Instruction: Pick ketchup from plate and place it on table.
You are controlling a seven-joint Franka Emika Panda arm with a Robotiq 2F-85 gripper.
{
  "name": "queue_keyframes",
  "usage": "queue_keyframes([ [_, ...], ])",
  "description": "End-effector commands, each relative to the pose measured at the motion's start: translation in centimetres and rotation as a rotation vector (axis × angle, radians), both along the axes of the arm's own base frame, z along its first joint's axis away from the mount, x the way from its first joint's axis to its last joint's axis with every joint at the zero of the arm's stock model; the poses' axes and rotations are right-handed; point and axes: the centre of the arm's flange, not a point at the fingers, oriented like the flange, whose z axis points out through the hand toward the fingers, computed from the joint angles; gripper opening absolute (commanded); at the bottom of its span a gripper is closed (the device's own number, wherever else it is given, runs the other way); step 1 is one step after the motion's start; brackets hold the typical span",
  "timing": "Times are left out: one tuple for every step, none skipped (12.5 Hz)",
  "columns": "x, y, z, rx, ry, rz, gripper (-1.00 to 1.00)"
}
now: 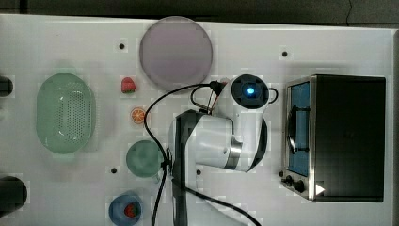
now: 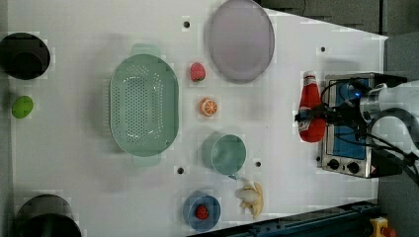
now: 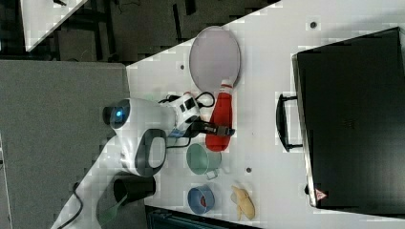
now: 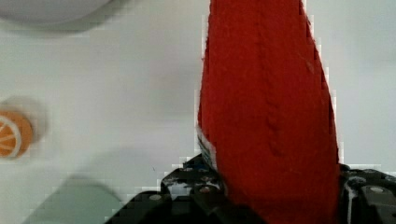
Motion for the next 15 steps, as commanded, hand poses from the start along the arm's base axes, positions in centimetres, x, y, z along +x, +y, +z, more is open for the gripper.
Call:
queue_keyframes([
  [-0.4,-0.5,-2.3,-0.008,0.009,-0.055,0.19],
  [-0.4,-0.5,-3.4,-0.008,0.017,-0.056,0.19],
  [-0.4,-0.5,-4.4,-0.008,0.02,-0.056,0.19],
  [-0.3,-0.4,-5.0,-0.009,0.013,-0.055,0.19],
  [-0.1,-0.4,-5.3,-0.012,0.001,-0.055,0.19],
  [0.0,-0.5,-5.2,-0.014,-0.014,-0.055,0.25],
  [0.1,-0.5,-5.0,-0.015,-0.023,-0.055,0.44],
  [0.4,-0.3,-4.4,-0.016,-0.038,-0.053,0.67],
  [1.1,0.0,-3.1,-0.016,-0.064,-0.046,0.89],
  [1.3,0.1,-2.1,-0.016,-0.068,-0.043,1.0],
  [1.4,0.3,-0.9,-0.013,-0.064,-0.038,1.0],
  [2.0,0.5,1.2,-0.014,-0.085,-0.041,1.0],
  [2.8,0.5,4.0,-0.019,-0.122,-0.064,1.0],
  [3.5,0.7,7.1,-0.024,-0.157,-0.095,1.0],
  [4.0,1.0,10.4,-0.028,-0.182,-0.148,1.0],
])
